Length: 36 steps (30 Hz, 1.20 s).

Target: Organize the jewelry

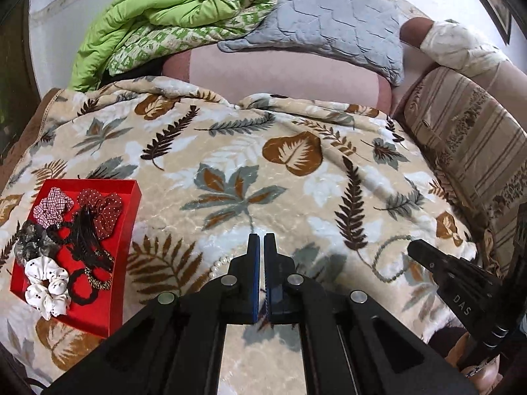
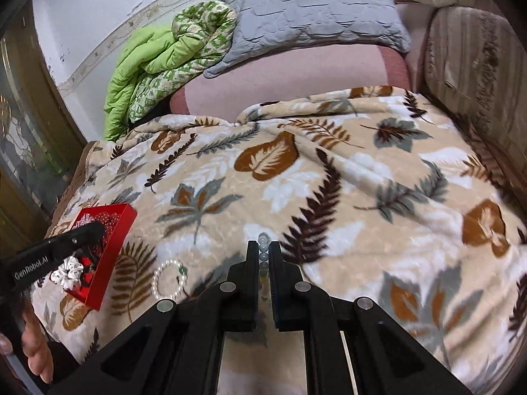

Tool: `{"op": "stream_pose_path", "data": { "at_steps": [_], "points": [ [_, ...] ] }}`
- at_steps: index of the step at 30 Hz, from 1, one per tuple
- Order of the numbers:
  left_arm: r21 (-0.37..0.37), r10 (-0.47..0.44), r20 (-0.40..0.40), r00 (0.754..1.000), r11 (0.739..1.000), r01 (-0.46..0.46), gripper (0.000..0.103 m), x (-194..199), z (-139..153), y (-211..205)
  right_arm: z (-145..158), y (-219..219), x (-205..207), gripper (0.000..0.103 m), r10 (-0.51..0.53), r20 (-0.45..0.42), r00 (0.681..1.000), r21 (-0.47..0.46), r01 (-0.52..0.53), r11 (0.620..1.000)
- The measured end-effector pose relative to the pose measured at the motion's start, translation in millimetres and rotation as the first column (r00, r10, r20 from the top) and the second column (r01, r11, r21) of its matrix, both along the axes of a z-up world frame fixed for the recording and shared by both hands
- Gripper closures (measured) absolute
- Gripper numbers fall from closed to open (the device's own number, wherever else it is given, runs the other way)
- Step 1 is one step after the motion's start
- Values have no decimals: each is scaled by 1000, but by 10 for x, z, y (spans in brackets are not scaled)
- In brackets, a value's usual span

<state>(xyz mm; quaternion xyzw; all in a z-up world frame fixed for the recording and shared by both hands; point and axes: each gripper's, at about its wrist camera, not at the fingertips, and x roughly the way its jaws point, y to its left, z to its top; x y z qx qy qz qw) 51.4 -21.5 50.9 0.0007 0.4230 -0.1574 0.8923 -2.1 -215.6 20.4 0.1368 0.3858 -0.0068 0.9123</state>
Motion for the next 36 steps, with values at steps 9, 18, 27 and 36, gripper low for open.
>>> {"op": "stream_pose_path", "data": {
  "at_steps": [9,18,27,36],
  "points": [
    [26,36,-79,996,999,-34,101,-31,-371,112,-273,-116,-264,96,-37,-47,998,16,38,999],
    [-17,162,-152,975,986,-166,100,171,-566,570,-676,-416,-225,96,-89,-98,991,105,100,989],
    [-21,136,-270,953,989,-147,87,466,-1011,549,-952,-510,-129,95,-78,-168,983,194,111,975],
    [101,80,-253,964,993,-56,74,566,-1341,281,-968,-607,-192,61,-118,-181,976,194,153,969]
  ]
}}
